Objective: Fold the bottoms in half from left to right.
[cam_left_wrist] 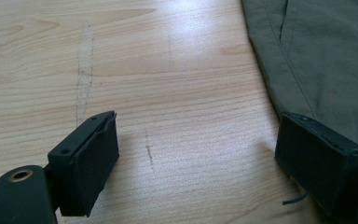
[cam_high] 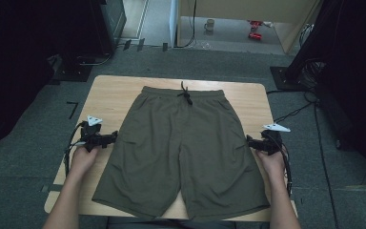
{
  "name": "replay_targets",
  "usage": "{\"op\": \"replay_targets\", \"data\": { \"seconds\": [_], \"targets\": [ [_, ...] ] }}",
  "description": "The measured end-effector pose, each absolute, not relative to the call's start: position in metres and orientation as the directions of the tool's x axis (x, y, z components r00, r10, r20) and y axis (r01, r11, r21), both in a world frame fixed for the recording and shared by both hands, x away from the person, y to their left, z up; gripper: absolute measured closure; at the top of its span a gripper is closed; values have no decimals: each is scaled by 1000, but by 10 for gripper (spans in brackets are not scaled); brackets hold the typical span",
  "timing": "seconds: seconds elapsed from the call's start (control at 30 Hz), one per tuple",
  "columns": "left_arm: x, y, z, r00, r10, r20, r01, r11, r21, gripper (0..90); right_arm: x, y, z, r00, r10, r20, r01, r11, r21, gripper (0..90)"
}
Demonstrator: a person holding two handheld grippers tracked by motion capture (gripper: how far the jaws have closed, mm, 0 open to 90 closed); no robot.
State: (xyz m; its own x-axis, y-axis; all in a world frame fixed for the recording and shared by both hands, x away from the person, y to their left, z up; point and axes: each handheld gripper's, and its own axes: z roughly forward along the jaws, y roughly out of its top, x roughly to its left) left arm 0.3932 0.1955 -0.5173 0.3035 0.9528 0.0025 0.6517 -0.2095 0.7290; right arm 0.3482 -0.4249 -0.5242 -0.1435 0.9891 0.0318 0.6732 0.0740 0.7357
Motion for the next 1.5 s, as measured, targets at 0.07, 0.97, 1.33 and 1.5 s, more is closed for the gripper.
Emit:
{"op": "replay_targets", "data": {
  "seconds": [0.07,0.97,1.33,1.5],
  "targets": [
    [393,195,-517,303,953,2,652,-209,729,137,348,-425,-524,-142,989,31,674,73,735,164],
    [388,200,-513,322,947,6,677,-235,698,148,353,-422,-524,-149,988,31,667,77,741,212],
    [373,210,-493,391,917,-86,686,-228,692,148,354,-421,-521,-157,987,34,684,83,725,269],
    [361,212,-484,403,908,-115,679,-213,703,149,355,-422,-519,-158,987,37,692,84,717,286]
  ]
}}
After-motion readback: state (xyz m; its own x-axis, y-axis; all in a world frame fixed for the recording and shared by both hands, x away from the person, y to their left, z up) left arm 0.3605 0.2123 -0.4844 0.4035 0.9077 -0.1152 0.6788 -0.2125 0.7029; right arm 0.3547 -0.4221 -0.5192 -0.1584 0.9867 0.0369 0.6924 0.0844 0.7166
